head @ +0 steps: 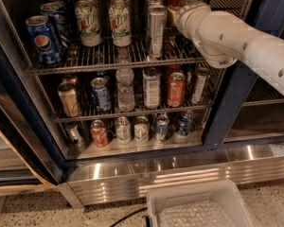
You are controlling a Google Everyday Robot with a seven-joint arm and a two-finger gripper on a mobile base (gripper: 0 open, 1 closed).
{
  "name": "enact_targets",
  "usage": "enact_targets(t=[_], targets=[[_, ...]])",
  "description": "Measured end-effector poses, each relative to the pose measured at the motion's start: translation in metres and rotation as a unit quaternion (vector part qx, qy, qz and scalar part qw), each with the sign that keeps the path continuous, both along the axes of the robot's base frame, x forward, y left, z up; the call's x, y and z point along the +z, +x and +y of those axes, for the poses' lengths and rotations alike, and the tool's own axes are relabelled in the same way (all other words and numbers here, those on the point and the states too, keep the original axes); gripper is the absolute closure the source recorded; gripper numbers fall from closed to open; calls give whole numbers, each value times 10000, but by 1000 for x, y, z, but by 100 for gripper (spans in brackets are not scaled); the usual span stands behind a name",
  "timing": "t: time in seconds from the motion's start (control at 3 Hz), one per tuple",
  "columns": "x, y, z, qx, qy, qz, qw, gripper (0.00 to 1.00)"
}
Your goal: Pick coke can from top shelf of fridge
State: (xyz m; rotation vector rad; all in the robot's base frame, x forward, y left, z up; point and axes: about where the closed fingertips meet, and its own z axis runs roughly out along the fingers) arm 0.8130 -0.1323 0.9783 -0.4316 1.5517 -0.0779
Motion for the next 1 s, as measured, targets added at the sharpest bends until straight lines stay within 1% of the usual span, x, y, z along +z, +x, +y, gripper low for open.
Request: enact_targets(t=[0.33,0.67,1.0], targets=[[0,0,0,0,0,0,10000,52],[0,0,0,1,0,0,10000,50],[0,0,0,1,0,0,10000,31]])
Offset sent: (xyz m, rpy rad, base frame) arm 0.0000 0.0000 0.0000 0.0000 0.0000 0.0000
